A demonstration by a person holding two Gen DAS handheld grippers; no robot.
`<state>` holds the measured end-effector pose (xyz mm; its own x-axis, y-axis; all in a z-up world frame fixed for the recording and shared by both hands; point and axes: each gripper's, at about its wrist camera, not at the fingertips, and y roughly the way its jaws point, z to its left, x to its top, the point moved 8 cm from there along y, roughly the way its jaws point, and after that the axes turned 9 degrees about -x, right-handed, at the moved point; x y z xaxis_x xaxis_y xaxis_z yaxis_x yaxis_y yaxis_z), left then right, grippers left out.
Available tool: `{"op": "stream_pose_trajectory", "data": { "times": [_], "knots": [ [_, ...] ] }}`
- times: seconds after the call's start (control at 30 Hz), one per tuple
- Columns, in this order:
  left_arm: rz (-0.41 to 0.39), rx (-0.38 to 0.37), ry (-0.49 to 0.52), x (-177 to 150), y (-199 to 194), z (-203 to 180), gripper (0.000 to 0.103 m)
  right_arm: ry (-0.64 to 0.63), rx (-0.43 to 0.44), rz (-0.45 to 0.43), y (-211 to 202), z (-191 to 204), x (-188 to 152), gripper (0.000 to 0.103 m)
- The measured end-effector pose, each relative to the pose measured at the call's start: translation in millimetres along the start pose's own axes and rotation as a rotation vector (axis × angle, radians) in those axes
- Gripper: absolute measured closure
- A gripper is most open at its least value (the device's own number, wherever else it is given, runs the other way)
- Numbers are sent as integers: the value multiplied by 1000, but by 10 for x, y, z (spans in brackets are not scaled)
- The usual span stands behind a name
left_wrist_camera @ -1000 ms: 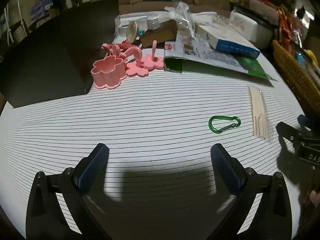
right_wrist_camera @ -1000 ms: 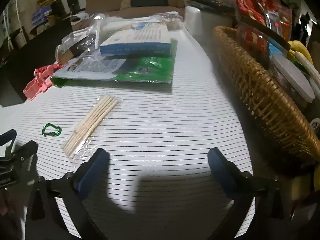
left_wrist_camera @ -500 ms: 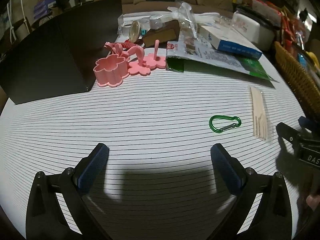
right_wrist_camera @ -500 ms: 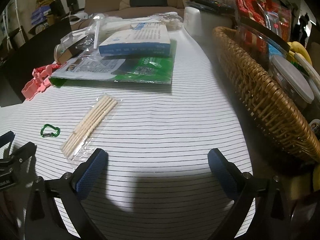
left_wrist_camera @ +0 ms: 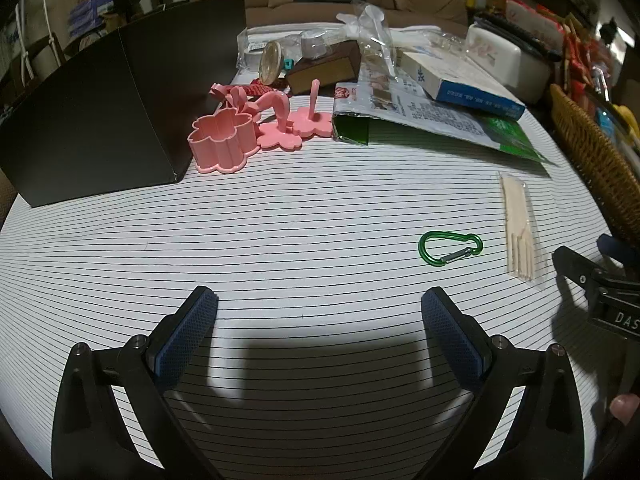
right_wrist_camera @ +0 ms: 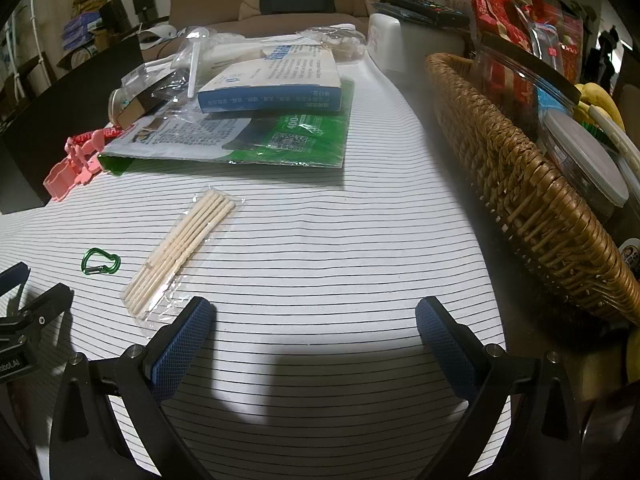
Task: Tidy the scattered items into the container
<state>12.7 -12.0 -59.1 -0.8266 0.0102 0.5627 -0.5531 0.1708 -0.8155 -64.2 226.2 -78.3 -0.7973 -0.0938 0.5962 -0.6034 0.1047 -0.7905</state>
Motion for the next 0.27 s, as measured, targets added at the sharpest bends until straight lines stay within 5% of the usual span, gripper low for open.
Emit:
{"op": "stream_pose_trajectory", "data": {
  "times": [0.27],
  "knots": [
    [0, 4, -5, 6, 4, 7, 0, 0, 0, 0, 1, 0, 0, 0]
  ]
}}
